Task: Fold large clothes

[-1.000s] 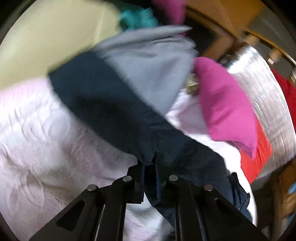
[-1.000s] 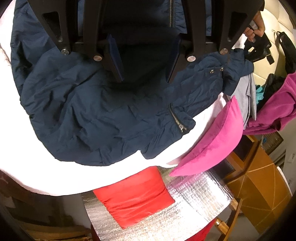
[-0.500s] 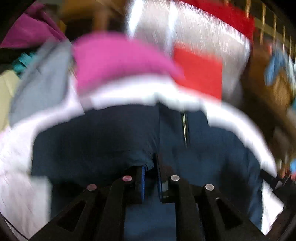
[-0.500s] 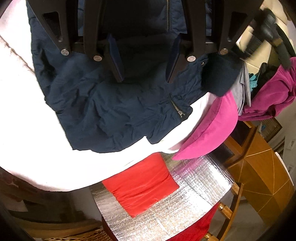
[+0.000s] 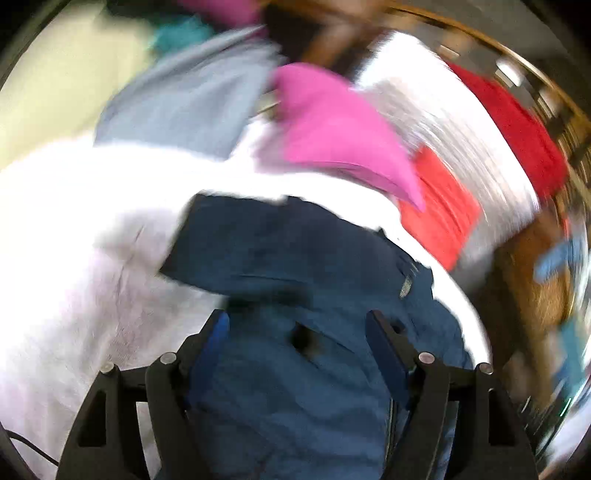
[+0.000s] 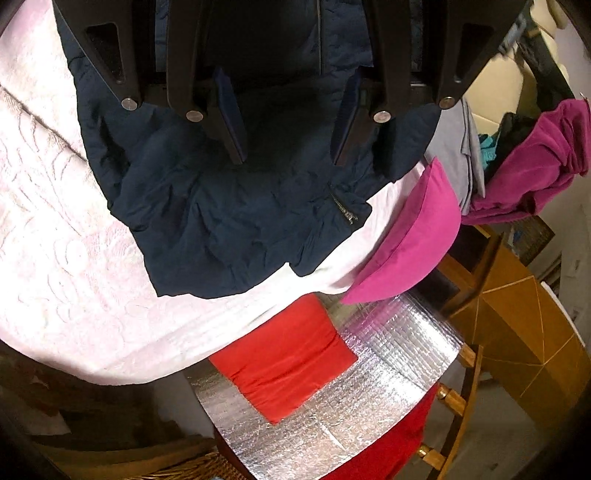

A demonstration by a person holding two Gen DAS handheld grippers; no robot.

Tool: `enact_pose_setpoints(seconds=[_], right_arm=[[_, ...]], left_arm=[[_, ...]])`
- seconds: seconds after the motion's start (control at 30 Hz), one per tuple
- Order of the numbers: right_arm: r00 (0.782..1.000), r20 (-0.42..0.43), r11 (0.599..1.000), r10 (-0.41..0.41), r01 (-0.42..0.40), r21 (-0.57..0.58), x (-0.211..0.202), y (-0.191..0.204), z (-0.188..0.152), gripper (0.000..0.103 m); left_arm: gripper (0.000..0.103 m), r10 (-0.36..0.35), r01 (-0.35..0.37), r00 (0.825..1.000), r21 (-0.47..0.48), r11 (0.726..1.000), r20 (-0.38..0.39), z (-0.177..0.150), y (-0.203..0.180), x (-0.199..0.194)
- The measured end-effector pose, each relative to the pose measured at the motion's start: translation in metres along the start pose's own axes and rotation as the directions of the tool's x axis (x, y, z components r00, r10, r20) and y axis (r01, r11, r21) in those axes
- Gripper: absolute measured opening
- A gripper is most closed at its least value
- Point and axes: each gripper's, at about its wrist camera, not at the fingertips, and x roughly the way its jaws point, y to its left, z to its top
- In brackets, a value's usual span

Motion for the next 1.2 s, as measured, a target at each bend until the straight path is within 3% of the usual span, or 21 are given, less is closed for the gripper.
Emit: enact_pose_setpoints(seconds=[0.07,0.13,0.37,0.47,0.5,0.57,0.63,0.7,0.77,0.83,0.9,0.97,1.13,1.17,1.2], right_arm=[[1.000,0.002,1.000,-0.004,0.004,-0.011,0.002,0.003,0.000,0.050],[1.000,0.003,1.000,-0.002,0.002,-0.012,0.005,0.006,-0.001,0.050],[1.000,-0.026,0.999,-0.009,0.008,-0.033,0.028,0.016,-0.004,0.050],[0.999,-0.037,0.999,-0.018,0.016,-0.045,0.035,0.018,-0.007,0.050],[0.999,-0.035,0.999,-0.021,0.019,-0.049,0.036,0.018,-0.007,0.050],[0.999,-0.026,0.998,-0.028,0.026,-0.055,0.036,0.017,-0.006,0.050],[0.999,-0.017,0.998,-0.033,0.032,-0.049,0.035,0.014,-0.004,0.050],[0.999,-0.017,0.999,-0.036,0.035,-0.036,0.035,0.008,-0.001,0.050],[0.999,-0.018,0.999,-0.043,0.043,-0.026,0.035,0.004,0.001,0.050],[0.999,-0.019,0.999,-0.049,0.049,-0.013,0.033,-0.002,0.003,0.050],[0.999,-0.015,0.999,-0.051,0.051,-0.004,0.030,-0.006,0.005,0.050],[0.998,-0.005,0.998,-0.058,0.058,0.006,0.025,-0.011,0.007,0.050],[0.997,0.020,0.996,-0.068,0.067,0.051,0.009,-0.029,0.012,0.050],[0.997,0.021,0.996,-0.073,0.071,0.061,0.006,-0.035,0.013,0.050],[0.997,0.021,0.995,-0.077,0.075,0.066,0.004,-0.039,0.014,0.050]], left_arm=[[0.077,-0.074,0.068,0.997,-0.193,0.979,-0.029,0.010,0.038,0.015],[0.077,-0.123,0.113,0.992,-0.284,0.952,-0.017,0.018,0.057,0.027],[0.075,-0.206,0.183,0.978,-0.381,0.906,-0.021,0.025,0.064,0.065],[0.052,-0.220,0.191,0.975,-0.428,0.883,-0.019,0.025,0.065,0.077],[0.048,-0.214,0.188,0.977,-0.431,0.883,-0.014,0.025,0.065,0.079],[0.026,-0.188,0.181,0.982,-0.408,0.895,0.023,0.028,0.064,0.074],[0.018,-0.164,0.176,0.984,-0.350,0.920,0.064,0.033,0.054,0.064],[0.014,-0.152,0.174,0.982,-0.235,0.956,0.110,0.039,0.029,0.051],[0.014,-0.155,0.165,0.977,-0.059,0.985,0.149,0.039,-0.010,0.033],[0.014,-0.157,0.144,0.972,0.087,0.986,0.173,0.034,-0.045,0.024],[0.014,-0.157,0.106,0.969,0.251,0.962,0.190,0.018,-0.086,0.013],[0.014,-0.166,0.081,0.967,0.391,0.917,0.190,-0.005,-0.124,0.005],[0.014,-0.210,0.112,0.973,0.603,0.790,0.095,-0.070,-0.199,0.017],[0.019,-0.199,0.111,0.977,0.634,0.765,0.069,-0.080,-0.208,0.023],[0.038,-0.170,0.112,0.985,0.693,0.712,0.015,-0.100,-0.223,0.034]])
